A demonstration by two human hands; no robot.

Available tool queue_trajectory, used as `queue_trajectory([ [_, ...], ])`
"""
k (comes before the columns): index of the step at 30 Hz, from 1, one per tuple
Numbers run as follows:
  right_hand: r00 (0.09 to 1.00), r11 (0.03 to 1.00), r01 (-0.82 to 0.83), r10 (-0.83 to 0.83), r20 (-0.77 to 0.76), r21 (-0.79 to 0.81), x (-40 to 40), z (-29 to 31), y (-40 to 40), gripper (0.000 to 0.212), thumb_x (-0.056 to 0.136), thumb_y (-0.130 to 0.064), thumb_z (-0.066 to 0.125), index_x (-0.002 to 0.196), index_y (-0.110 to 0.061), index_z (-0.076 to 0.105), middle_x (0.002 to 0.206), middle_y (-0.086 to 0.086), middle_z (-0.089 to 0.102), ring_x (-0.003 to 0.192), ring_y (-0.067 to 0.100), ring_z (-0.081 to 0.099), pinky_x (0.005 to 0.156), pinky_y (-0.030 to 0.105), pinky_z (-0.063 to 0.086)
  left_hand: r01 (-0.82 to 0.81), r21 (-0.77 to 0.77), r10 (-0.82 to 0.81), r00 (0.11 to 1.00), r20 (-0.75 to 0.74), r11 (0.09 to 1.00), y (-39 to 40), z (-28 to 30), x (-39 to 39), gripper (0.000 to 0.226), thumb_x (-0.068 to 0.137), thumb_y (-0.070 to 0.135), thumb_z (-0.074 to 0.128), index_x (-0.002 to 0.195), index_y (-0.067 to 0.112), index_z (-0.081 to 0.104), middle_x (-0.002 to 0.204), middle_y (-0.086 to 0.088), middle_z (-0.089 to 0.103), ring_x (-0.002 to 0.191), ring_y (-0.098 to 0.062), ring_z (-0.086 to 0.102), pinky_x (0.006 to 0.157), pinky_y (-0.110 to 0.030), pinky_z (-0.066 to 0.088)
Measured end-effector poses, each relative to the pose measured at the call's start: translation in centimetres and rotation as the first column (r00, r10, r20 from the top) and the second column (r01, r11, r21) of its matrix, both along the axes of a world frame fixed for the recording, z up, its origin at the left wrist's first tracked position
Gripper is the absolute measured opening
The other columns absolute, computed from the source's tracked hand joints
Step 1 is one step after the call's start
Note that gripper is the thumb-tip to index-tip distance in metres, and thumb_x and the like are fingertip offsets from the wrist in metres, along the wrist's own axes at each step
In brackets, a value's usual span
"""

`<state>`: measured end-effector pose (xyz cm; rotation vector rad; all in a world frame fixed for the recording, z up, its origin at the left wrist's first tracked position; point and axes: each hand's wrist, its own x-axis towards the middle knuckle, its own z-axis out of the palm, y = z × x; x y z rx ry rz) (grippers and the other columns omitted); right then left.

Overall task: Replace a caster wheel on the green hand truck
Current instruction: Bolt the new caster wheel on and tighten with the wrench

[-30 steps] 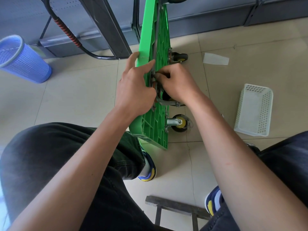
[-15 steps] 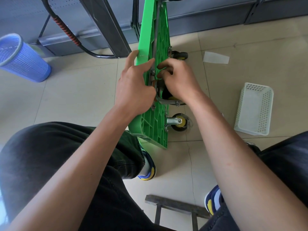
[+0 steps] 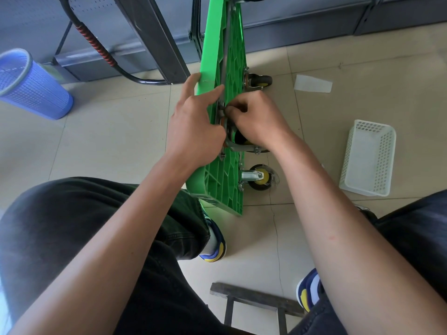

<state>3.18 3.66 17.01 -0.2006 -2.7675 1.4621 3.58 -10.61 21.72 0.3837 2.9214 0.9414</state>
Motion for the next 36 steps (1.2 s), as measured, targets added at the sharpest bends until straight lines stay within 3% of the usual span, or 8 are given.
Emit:
queue_trajectory([
  [5,0.993,0.993,0.092,-0.096,-0.065,-0.069,0.0,-0.4,-0.1,0.021,0.097,-0.019,0.059,0.114,-0.02,0.072,0.105,-0.006,0.071,0.102,0.014,0.065,0.09,0.031,0.054,0.0,0.005,0.0,1.0,0.02,1.0,0.0,0.1,0.1,0.078,0.074,-0.006,0.058,0.145,0.026,0.053,0.163,0.005,0.024,0.123,-0.026,0.056,0.093,-0.044,0.054],
  [10,0.994,0.992,0.057,-0.067,-0.088,-0.117,0.0,-0.1,-0.2,0.023,0.096,-0.012,0.059,0.112,-0.02,0.074,0.099,-0.013,0.069,0.095,0.003,0.064,0.082,0.014,0.048,-0.006,0.0,0.006,1.0,0.016,1.0,0.0,0.1,0.0,0.078,0.074,-0.005,0.058,0.145,0.027,0.054,0.164,0.004,0.024,0.126,-0.025,0.054,0.097,-0.042,0.051],
  [17,0.999,0.999,0.022,-0.023,-0.024,-0.023,0.0,-0.1,-0.2,0.023,0.102,-0.021,0.055,0.112,-0.018,0.076,0.104,-0.002,0.074,0.092,0.014,0.066,0.078,0.028,0.051,0.002,0.005,-0.002,1.0,0.015,1.0,-0.1,0.0,0.0,0.077,0.075,-0.005,0.058,0.145,0.026,0.053,0.164,0.003,0.024,0.128,-0.027,0.053,0.098,-0.045,0.051],
  [21,0.992,0.991,0.098,-0.104,-0.065,-0.091,-0.2,-0.2,-0.1,0.018,0.099,-0.019,0.062,0.112,-0.019,0.073,0.099,-0.008,0.07,0.09,0.008,0.063,0.075,0.021,0.047,0.004,0.003,-0.004,1.0,0.008,1.0,-0.1,0.0,0.0,0.077,0.075,-0.005,0.058,0.145,0.026,0.053,0.164,0.004,0.024,0.131,-0.025,0.051,0.095,-0.044,0.053],
  [25,0.995,0.989,0.047,-0.059,-0.084,-0.143,-0.2,-0.2,-0.1,0.013,0.091,-0.019,0.073,0.104,-0.023,0.072,0.091,-0.015,0.069,0.082,-0.001,0.064,0.071,0.018,0.048,0.0,0.001,0.0,1.0,0.002,1.0,-0.2,0.0,0.0,0.077,0.075,-0.004,0.057,0.146,0.026,0.053,0.164,0.004,0.024,0.135,-0.024,0.047,0.1,-0.042,0.05],
  [29,0.993,0.992,0.043,-0.055,-0.103,-0.122,-0.4,-0.6,-0.3,0.009,0.09,-0.024,0.075,0.099,-0.024,0.072,0.09,-0.012,0.071,0.083,0.008,0.066,0.073,0.025,0.051,0.017,0.02,-0.017,1.0,0.002,1.0,-0.3,-0.2,-0.1,0.079,0.072,-0.003,0.056,0.145,0.027,0.054,0.163,0.003,0.025,0.124,-0.028,0.057,0.094,-0.045,0.053],
  [31,0.993,0.996,0.048,-0.056,-0.106,-0.072,-0.4,-0.6,-0.4,0.006,0.095,-0.029,0.068,0.097,-0.025,0.073,0.086,-0.012,0.069,0.086,0.012,0.065,0.07,0.025,0.049,0.01,0.015,-0.01,1.0,-0.002,1.0,-0.3,-0.2,-0.2,0.078,0.073,-0.004,0.057,0.145,0.026,0.054,0.163,0.003,0.025,0.128,-0.027,0.054,0.097,-0.043,0.052],
  [36,0.993,0.998,0.067,-0.065,-0.097,0.022,-0.2,-0.8,-1.2,0.04,0.106,-0.032,0.049,0.07,-0.018,0.057,0.063,0.003,0.056,0.061,0.026,0.055,0.054,0.036,0.036,0.007,0.009,-0.007,1.0,-0.01,1.0,-0.2,-0.2,-0.2,0.078,0.073,-0.006,0.056,0.145,0.025,0.054,0.164,0.002,0.025,0.138,-0.023,0.044,0.103,-0.041,0.049],
])
